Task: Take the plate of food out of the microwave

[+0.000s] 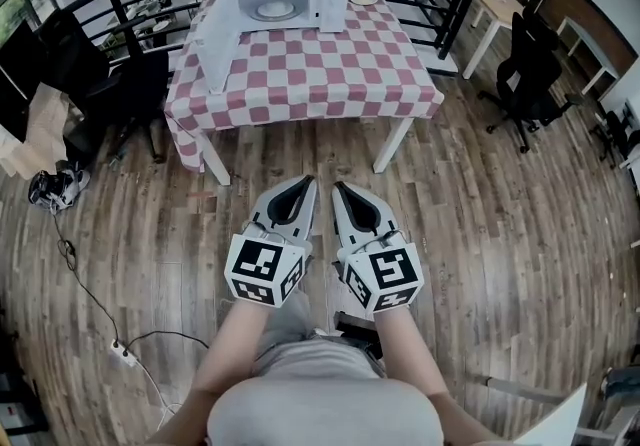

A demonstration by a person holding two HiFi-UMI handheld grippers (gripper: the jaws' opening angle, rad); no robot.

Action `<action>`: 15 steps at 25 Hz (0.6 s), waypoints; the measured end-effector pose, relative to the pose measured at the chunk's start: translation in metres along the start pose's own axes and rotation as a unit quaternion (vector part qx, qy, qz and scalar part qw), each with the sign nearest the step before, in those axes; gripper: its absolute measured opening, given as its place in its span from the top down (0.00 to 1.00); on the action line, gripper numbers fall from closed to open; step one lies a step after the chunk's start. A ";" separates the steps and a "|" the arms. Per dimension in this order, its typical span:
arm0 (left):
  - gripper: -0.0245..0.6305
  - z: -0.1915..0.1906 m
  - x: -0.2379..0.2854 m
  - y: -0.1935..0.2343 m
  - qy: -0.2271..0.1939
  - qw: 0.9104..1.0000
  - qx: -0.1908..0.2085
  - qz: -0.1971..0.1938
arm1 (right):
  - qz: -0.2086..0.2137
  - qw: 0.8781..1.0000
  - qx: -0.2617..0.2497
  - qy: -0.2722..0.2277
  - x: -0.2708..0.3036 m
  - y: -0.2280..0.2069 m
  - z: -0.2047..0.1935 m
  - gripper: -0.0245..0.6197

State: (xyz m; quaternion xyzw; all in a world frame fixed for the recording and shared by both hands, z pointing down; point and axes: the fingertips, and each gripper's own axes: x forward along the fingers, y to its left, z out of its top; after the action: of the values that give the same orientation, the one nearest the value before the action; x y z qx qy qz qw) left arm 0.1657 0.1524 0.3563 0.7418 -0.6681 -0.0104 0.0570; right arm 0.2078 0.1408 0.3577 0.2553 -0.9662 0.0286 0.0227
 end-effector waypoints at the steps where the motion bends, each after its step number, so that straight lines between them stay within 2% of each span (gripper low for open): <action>1: 0.96 0.001 0.003 0.007 -0.001 1.000 -0.001 0.002 | 0.003 1.000 -0.002 0.001 0.008 0.000 0.000 0.92; 10: 0.96 0.007 0.038 0.073 0.002 1.000 -0.007 0.015 | 0.017 1.000 -0.010 0.008 0.080 -0.001 0.002 0.92; 15: 0.96 0.016 0.058 0.105 -0.001 1.000 -0.018 0.012 | 0.010 1.000 -0.007 0.010 0.116 -0.010 0.010 0.92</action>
State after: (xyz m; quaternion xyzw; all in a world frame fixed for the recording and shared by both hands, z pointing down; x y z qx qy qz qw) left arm 0.0667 0.0832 0.3543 0.7328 -0.6764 -0.0226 0.0700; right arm 0.1118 0.0746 0.3549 0.2453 -0.9686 0.0246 0.0337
